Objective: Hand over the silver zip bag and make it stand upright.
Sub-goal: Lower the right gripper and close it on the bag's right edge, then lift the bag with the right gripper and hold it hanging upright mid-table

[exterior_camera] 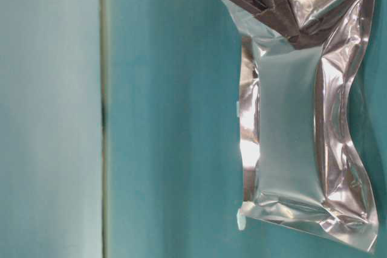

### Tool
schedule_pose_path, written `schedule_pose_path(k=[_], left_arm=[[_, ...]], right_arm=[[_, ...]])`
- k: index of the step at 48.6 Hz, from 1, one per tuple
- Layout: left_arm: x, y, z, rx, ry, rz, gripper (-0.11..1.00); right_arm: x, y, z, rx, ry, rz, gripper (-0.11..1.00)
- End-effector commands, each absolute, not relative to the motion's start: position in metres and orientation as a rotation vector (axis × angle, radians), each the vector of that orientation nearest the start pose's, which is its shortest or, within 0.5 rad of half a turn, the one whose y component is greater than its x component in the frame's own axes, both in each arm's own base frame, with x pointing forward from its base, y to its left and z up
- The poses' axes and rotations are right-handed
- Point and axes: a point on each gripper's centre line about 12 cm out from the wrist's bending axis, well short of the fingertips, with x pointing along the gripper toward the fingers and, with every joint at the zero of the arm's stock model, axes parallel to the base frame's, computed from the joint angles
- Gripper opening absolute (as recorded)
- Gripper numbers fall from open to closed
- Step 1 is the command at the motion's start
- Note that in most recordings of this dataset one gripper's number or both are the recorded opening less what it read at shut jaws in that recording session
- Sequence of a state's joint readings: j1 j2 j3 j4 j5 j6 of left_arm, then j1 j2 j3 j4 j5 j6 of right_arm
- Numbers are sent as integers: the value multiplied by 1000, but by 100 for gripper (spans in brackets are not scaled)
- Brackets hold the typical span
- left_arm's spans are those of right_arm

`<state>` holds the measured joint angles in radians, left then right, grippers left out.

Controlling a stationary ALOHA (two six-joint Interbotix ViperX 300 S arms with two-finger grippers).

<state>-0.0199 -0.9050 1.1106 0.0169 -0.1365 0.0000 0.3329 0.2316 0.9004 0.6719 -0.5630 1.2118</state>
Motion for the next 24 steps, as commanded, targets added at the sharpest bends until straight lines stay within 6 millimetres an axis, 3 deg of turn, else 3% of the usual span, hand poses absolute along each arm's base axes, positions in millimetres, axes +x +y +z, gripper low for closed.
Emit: schedule_pose_path(k=[1, 13, 24], left_arm=[[214, -4, 295, 19, 54, -22, 0], [214, -4, 296, 19, 50, -22, 0], [213, -4, 297, 19, 47, -22, 0]], right_arm=[[337, 67, 63, 1493, 424, -567, 1], [341, 65, 84, 1471, 398, -515, 1], [352, 54, 131, 1374, 458, -427, 1]])
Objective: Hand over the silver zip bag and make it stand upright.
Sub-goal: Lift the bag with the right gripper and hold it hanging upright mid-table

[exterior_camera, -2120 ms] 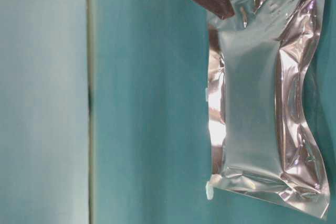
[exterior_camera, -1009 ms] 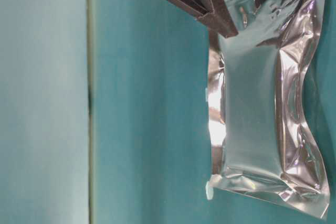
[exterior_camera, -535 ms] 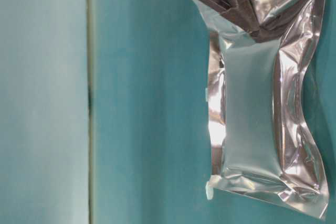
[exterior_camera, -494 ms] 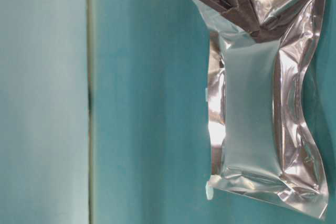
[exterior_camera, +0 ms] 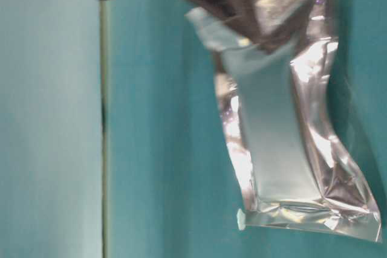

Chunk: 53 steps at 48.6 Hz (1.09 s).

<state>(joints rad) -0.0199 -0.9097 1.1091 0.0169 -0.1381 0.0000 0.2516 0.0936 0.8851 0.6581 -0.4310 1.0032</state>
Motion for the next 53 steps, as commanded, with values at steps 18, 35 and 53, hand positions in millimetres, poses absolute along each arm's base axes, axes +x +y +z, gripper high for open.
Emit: schedule_pose_path(k=[18, 35, 53], left_arm=[[213, -4, 297, 20, 47, -22, 0], [213, -4, 296, 20, 49, -22, 0], [213, -4, 294, 19, 69, -21, 0]], right_arm=[[367, 33, 195, 1147, 772, -282, 1], [382, 25, 224, 956, 898, -152, 1], [390, 17, 262, 621, 1044, -1, 1]])
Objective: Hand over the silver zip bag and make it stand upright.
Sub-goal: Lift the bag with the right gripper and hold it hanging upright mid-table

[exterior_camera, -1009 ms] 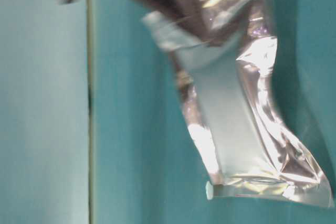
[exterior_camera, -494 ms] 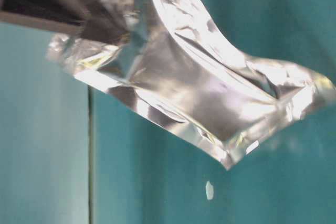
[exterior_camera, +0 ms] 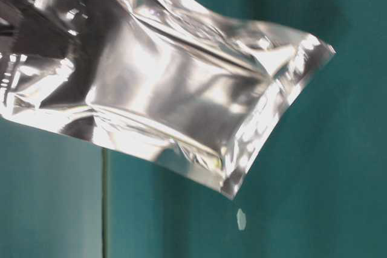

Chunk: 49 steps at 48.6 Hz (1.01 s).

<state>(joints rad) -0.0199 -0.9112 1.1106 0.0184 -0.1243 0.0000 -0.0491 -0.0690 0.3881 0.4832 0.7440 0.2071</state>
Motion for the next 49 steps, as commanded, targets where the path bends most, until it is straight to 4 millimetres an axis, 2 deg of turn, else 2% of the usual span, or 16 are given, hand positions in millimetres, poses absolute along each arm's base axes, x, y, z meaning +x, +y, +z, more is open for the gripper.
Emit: schedule_pose_path(k=[1, 10, 20, 33, 49], left_arm=[[213, -4, 293, 17, 73, -21, 0], [213, -4, 293, 17, 83, -21, 0], [212, -4, 292, 16, 83, -21, 0], [213, -4, 289, 16, 107, -21, 0], [212, -4, 288, 16, 116, -21, 0]], right_arm=[[390, 16, 263, 591, 1057, 7, 1], [397, 3, 267, 362, 1189, 1, 1], [413, -18, 277, 176, 1254, -59, 1], [430, -20, 285, 73, 1290, 5, 1], [443, -18, 276, 3, 1315, 59, 1]])
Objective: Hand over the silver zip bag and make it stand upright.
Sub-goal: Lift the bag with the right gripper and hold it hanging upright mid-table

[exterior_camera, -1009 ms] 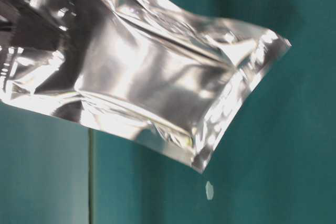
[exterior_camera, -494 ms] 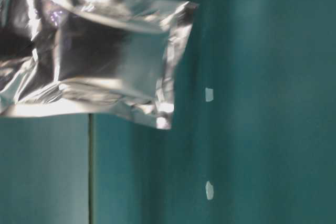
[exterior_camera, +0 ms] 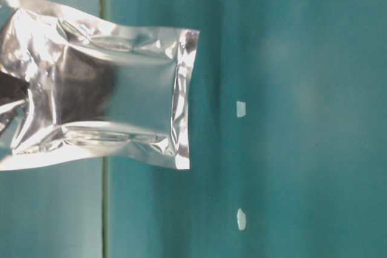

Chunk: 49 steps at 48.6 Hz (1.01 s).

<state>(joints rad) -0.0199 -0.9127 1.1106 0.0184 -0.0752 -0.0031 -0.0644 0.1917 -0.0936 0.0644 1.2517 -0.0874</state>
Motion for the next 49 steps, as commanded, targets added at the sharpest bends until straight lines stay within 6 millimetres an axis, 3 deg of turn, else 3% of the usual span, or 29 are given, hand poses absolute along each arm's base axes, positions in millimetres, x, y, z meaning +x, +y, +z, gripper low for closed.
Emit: schedule_pose_path(k=[1, 27, 49], left_arm=[[212, -4, 288, 16, 120, -21, 0], [210, -1, 292, -60, 86, -1, 0], [204, 2, 285, -93, 88, 14, 0]], right_arm=[[444, -17, 276, 0, 1316, 63, 1], [453, -15, 248, -50, 1371, 96, 1], [455, -15, 241, -76, 1389, 83, 1]])
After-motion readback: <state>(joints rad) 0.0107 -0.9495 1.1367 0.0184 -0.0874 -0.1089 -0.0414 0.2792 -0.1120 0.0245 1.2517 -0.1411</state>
